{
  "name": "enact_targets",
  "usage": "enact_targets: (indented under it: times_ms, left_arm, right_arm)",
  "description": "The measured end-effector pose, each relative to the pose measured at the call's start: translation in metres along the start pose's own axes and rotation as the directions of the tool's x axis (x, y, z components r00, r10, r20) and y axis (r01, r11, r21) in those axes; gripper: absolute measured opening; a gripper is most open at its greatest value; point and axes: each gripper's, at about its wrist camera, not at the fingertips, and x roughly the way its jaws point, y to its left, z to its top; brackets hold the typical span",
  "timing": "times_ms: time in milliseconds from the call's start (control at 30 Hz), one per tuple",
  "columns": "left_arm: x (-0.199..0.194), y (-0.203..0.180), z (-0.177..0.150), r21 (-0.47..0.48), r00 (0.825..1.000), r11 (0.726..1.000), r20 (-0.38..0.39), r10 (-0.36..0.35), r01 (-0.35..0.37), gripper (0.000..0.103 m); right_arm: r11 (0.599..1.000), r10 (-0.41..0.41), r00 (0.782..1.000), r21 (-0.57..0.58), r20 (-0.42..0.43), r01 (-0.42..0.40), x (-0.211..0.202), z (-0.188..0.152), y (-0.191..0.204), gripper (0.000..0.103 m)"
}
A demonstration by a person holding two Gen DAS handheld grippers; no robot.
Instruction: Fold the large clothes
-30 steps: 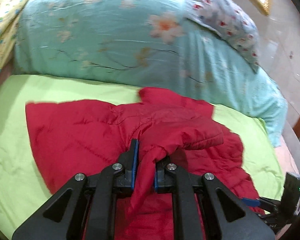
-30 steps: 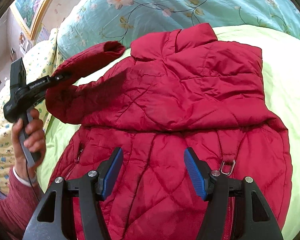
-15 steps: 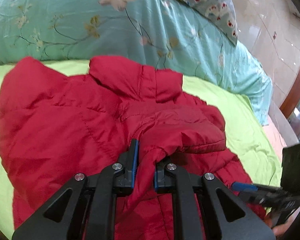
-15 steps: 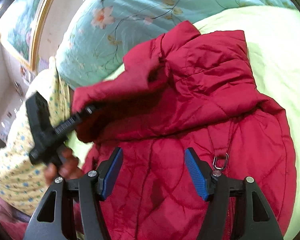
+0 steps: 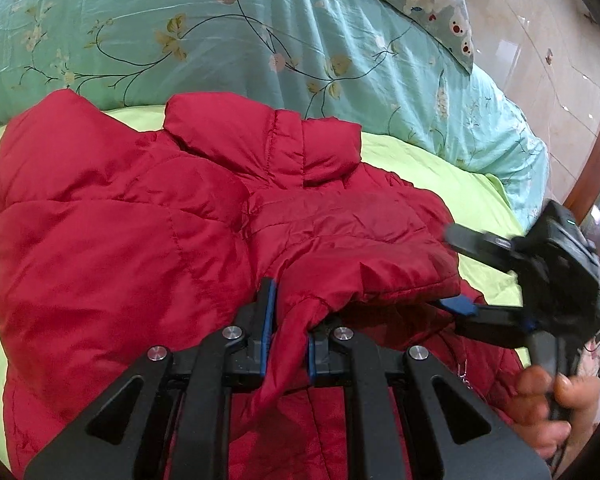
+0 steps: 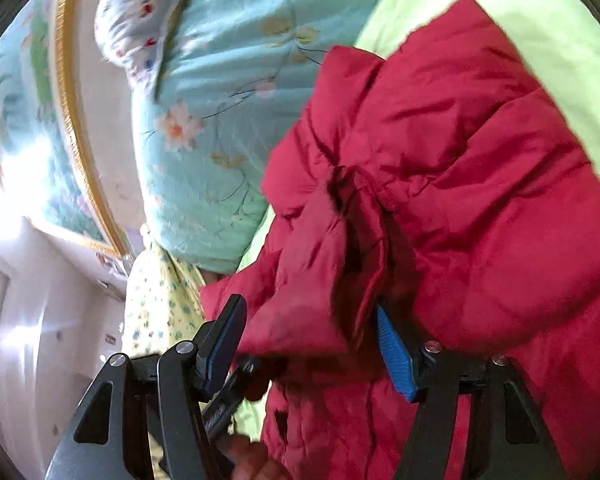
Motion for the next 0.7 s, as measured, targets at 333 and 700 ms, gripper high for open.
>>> enact_targets:
  times_ms: [333,700]
  left_arm:
    - [-0.003,0.009,-0.001,-0.010,0.994,0.998,-0.088,-0.064,0.063,0.033]
    - [-0.044,0.019,0.000,0.031,1.000,0.999,0.008,0.009,-0.009,0.085]
  right_arm:
    - [0.974,-0.105,0.993,-0.197,0.052,0.114,0.001,0.002,0.039,0.017]
    - [0.920,-0.226,0.960,-0.289,0.165,0.266,-0.037,0.000,0.043,0.016]
